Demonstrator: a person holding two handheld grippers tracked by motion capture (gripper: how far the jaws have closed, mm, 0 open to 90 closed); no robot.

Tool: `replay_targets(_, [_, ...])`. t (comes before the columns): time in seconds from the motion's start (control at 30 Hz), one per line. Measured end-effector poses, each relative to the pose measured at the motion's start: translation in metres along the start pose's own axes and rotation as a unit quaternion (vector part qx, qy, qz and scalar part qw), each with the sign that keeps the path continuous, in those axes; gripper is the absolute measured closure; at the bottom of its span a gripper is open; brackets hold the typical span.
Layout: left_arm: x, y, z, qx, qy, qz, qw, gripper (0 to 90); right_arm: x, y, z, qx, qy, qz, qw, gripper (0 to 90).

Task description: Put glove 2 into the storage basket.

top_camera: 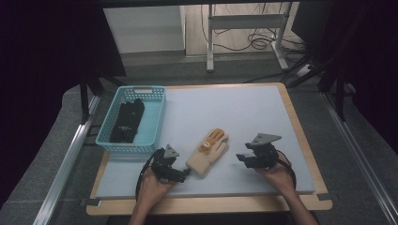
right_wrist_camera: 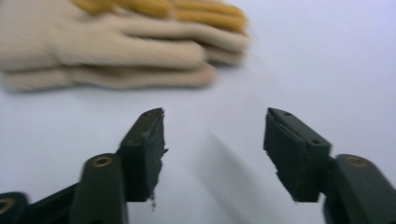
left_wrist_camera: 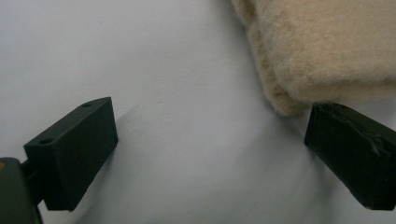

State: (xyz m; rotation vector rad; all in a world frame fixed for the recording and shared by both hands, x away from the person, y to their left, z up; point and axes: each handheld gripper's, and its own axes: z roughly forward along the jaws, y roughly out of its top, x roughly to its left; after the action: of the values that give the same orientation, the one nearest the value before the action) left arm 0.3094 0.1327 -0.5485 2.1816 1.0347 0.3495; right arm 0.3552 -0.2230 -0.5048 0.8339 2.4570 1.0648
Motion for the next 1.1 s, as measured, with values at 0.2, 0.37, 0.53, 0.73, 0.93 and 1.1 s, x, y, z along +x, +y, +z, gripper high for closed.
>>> replay_targets(0.2, [-0.001, 0.000, 0.000, 0.000, 0.001, 0.001, 1.0000, 2.4, -0.018, -0.022, -0.003, 0.007, -0.034, 0.038, 0.9987, 24.1])
replay_targets(0.37, [0.000, 0.000, 0.000, 0.001, 0.000, 0.001, 1.0000, 2.1, -0.026, -0.032, -0.002, 0.020, -0.055, 0.045, 0.9973, 16.4])
replay_targets(0.53, [0.000, 0.000, 0.000, 0.000, -0.002, 0.002, 1.0000, 2.1, -0.029, -0.037, -0.001, 0.025, -0.060, 0.058, 0.9962, 11.3])
replay_targets(0.73, [0.002, 0.000, -0.001, -0.002, -0.012, 0.006, 0.9999, 1.4, -0.030, -0.038, 0.000, 0.027, -0.059, 0.067, 0.9957, 10.1])
replay_targets(0.93, [0.000, 0.001, -0.004, 0.009, -0.010, 0.011, 0.9999, 2.5, -0.030, -0.038, 0.000, 0.026, -0.059, 0.067, 0.9957, 10.2])
replay_targets(1.1, [-0.003, 0.009, -0.017, 0.001, -0.033, -0.002, 0.9994, 2.6, -0.030, -0.038, 0.000, 0.026, -0.059, 0.067, 0.9957, 10.2])
